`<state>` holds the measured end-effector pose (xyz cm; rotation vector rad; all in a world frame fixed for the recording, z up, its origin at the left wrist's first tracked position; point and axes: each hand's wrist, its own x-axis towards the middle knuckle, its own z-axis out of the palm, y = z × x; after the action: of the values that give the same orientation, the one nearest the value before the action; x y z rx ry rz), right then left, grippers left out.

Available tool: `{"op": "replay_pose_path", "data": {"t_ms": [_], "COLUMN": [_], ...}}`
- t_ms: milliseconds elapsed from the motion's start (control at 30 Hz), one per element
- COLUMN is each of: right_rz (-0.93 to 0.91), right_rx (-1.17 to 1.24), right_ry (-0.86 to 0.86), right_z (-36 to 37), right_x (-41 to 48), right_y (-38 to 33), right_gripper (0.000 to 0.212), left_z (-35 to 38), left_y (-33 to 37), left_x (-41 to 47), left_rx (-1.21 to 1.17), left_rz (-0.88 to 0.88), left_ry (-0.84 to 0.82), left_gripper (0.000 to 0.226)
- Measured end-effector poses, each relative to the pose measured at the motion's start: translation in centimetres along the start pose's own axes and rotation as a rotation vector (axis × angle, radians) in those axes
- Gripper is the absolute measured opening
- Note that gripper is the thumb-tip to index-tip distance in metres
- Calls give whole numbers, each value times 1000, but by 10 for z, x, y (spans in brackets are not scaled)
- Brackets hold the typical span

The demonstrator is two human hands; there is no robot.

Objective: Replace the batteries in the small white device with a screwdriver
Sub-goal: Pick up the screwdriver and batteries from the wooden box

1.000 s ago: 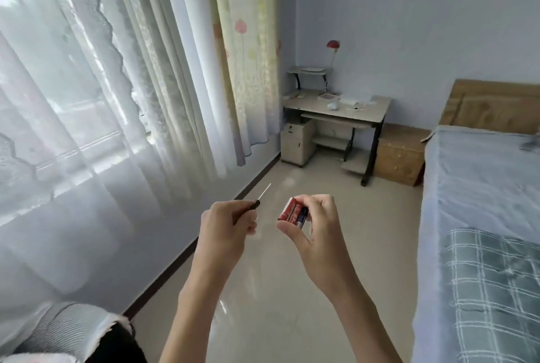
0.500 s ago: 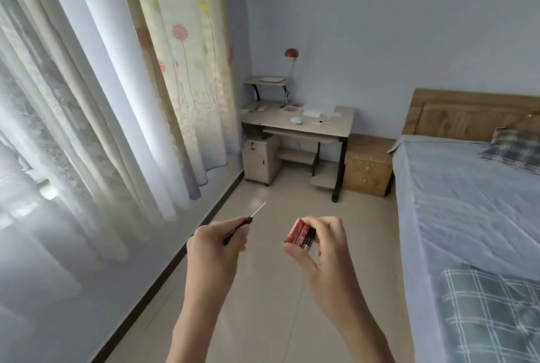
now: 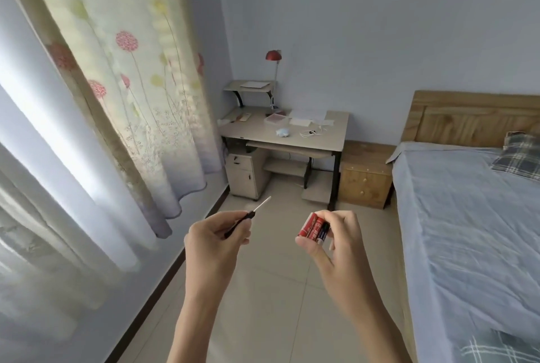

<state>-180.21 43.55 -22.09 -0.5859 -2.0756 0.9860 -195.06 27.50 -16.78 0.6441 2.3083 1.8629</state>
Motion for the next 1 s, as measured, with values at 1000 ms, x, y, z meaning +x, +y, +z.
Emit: {"op": "replay_pose_path", "data": {"t_ms": [1000], "right_rz": [119], "right_rx": [-88], "right_ry": [99], "right_z": [161], "right_x": [492], "right_y": [207], "right_gripper": [45], "left_z": [214], "left_y": [-85], "left_x": [556], "left_rx": [-66], "left_rz": [-18], "left_ry": [-130], "left_gripper": [15]}}
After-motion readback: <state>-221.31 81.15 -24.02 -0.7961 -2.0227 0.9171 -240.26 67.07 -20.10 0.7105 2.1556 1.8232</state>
